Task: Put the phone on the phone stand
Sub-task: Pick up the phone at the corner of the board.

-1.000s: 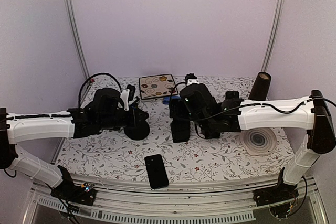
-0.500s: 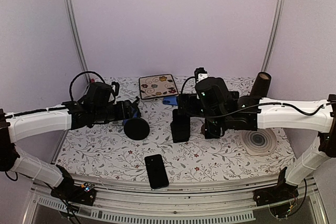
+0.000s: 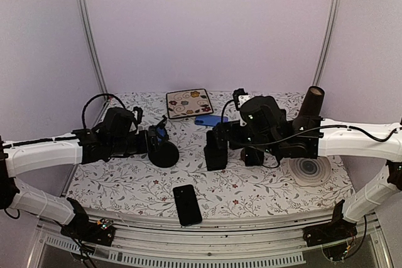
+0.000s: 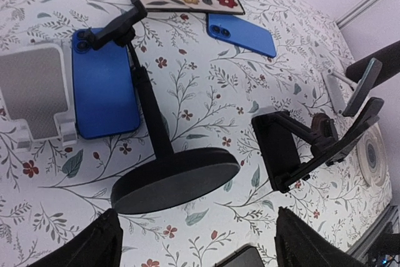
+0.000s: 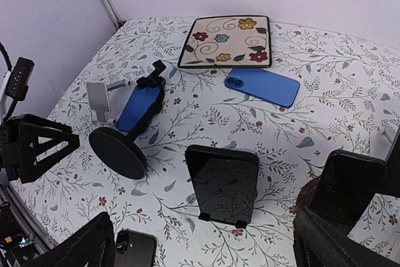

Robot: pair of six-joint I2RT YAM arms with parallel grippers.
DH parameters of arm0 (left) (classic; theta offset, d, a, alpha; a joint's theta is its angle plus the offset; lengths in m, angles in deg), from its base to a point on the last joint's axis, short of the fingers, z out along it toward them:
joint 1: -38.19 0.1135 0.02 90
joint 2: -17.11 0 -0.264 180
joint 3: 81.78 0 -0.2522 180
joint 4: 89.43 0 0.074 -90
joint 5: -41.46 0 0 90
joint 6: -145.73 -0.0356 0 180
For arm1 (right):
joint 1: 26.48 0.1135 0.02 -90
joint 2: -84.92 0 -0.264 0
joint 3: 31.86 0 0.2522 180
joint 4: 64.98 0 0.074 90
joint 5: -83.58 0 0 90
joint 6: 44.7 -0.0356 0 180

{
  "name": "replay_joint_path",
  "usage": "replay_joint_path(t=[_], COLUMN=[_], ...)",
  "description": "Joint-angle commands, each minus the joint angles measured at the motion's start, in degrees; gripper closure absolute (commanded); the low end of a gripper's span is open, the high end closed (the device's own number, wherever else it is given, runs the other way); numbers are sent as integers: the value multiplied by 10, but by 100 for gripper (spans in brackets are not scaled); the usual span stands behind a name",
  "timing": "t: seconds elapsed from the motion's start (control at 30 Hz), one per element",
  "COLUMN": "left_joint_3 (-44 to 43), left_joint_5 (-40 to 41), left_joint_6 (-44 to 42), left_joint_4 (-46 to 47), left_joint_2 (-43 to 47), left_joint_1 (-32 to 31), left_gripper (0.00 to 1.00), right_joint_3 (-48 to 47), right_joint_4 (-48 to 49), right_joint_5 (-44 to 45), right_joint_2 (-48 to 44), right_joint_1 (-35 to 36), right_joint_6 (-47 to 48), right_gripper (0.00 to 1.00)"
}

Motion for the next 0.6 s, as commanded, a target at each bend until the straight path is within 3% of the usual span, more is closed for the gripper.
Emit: replay_joint_path(t=[0.0,0.3,0.57], left_joint_3=[35,56,100], left_joint_5=[6,-1,-30], left_joint_6=[32,37,38], left_joint_4=[-8,2,33], left_joint_2=[37,77,102], left_joint_1=[-9,-11,-11], left_gripper=[16,15,14], right_joint_3=[5,-32,-119], right_joint_4=[-50,-65,-95], right_joint_5=[-36,-66,-83], right_joint_2=[41,137,235], right_joint_1=[35,93,115], right_joint_6=[-35,-100,-127], right_gripper=[1,1,1])
